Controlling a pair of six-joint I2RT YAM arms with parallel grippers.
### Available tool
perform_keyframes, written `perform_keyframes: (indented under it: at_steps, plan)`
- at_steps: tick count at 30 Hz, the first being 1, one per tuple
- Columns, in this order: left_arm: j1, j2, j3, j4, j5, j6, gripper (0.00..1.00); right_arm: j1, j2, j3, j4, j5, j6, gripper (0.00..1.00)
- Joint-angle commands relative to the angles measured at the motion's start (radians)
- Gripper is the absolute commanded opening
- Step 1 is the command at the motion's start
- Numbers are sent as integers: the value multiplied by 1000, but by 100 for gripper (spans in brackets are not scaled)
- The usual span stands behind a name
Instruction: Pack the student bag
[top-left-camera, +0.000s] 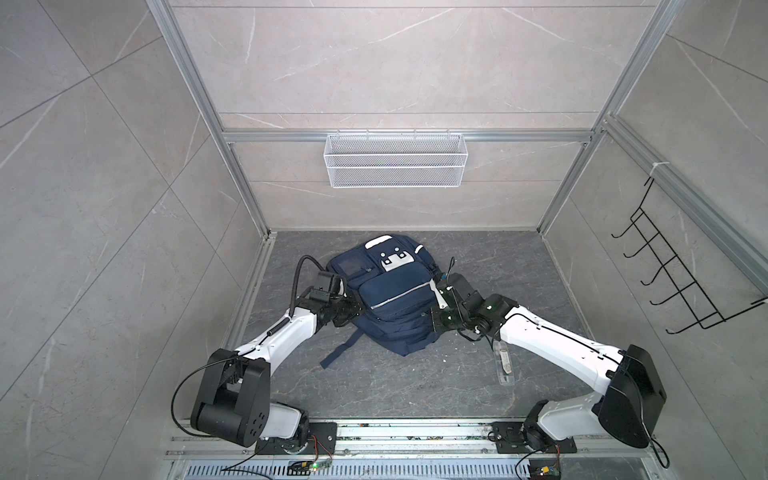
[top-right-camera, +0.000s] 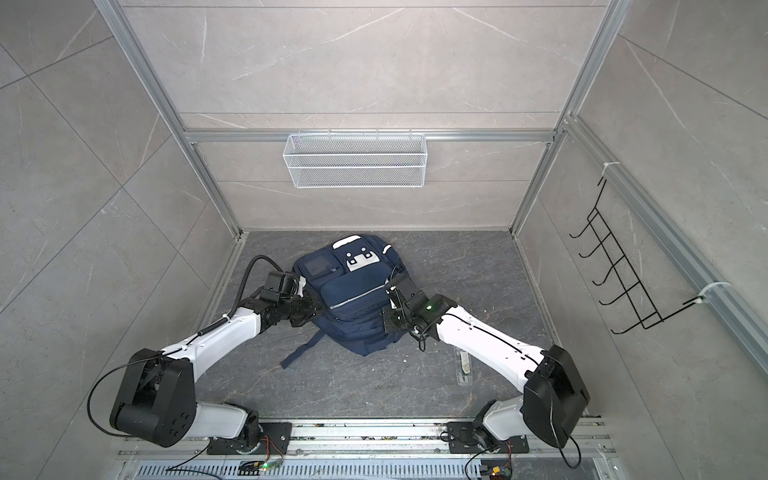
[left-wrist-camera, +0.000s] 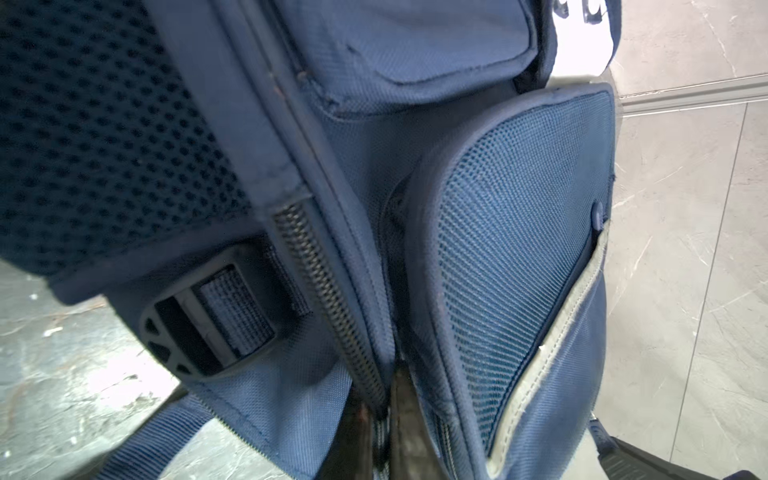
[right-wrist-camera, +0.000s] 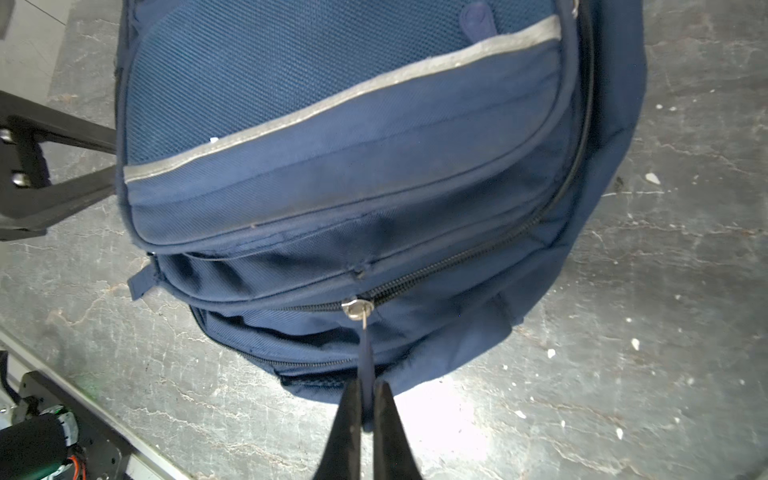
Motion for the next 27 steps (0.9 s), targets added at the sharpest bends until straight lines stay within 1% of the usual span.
perform_keyframes:
  at_steps: [1, 7, 10, 13, 15, 17, 18, 21, 23, 24, 27]
  plan:
    - [29, 4, 18, -13, -38, 47, 0, 1, -14, -5, -31, -32, -10, 0]
    - [32, 135, 112, 12, -61, 56, 0, 78, 41, 25, 21, -43, 29, 0]
    - [35, 239, 209, 20, -15, 66, 0, 122, 81, 65, 41, -40, 46, 0]
    - [37, 346, 329, -14, 41, 87, 0, 156, 123, 101, 63, -56, 66, 0]
    - [36, 377, 381, -35, 40, 93, 0, 176, 151, 127, 68, -60, 77, 0]
    - [38, 375, 408, -48, 30, 102, 0, 191, 176, 141, 76, -63, 87, 0]
    - [39, 370, 417, -57, 25, 105, 2, 199, 187, 146, 83, -68, 92, 0]
    - [43, 346, 420, -84, 18, 113, 25, 215, 214, 158, 98, -76, 99, 0]
    - [44, 313, 399, -96, 11, 116, 35, 222, 226, 168, 101, -79, 99, 0]
    - [44, 288, 380, -95, 8, 114, 39, 225, 231, 171, 104, -78, 99, 0]
    - [43, 214, 315, -94, 15, 103, 43, 227, 242, 178, 109, -80, 95, 0]
